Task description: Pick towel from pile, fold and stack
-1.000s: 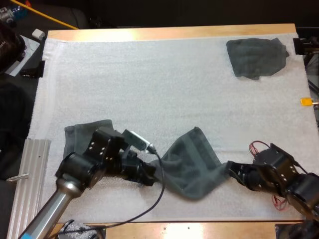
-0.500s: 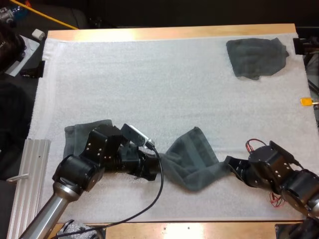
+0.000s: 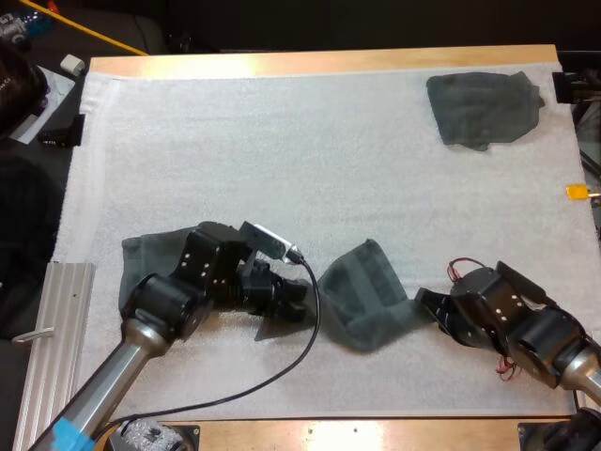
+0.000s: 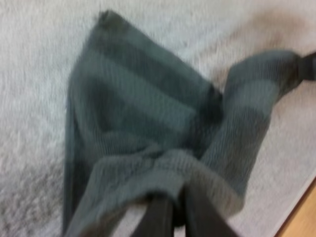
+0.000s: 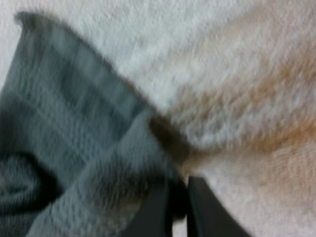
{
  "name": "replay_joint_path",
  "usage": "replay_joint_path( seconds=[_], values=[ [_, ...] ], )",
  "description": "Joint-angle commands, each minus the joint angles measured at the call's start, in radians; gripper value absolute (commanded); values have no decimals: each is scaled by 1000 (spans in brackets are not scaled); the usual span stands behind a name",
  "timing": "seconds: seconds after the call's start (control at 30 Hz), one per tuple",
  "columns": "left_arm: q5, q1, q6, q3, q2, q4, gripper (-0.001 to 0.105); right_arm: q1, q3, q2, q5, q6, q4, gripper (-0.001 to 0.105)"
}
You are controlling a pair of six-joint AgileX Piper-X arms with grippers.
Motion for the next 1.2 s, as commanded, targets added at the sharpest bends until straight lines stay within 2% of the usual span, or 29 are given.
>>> replay_joint_path(
  seconds=[0.0, 0.13, 0.27, 0.57, 0.67, 0.87, 1.17],
  values=[
    [18, -4, 5, -8, -69, 63, 0, -5, -20, -27, -27, -41, 27, 1],
    [15, -6, 9, -9, -101, 98, 1, -4, -52, -37, -29, -57, 71, 1],
    [12, -7, 8, -9, -82, 54, 1, -6, -64, -32, -31, -70, 99, 1],
    [28, -6, 8, -11, 151, -76, 1, -9, -49, -13, -21, -62, 81, 1],
    [18, -3, 10, -8, 73, -23, 0, -5, -74, -34, -28, -102, 89, 0],
    [7, -2, 2, -36, -73, 55, 0, -6, -209, -86, -3, -231, 176, 0],
    [10, -3, -24, -142, -187, 166, 0, -4, -352, -129, 1, -269, 304, 0]
  ],
)
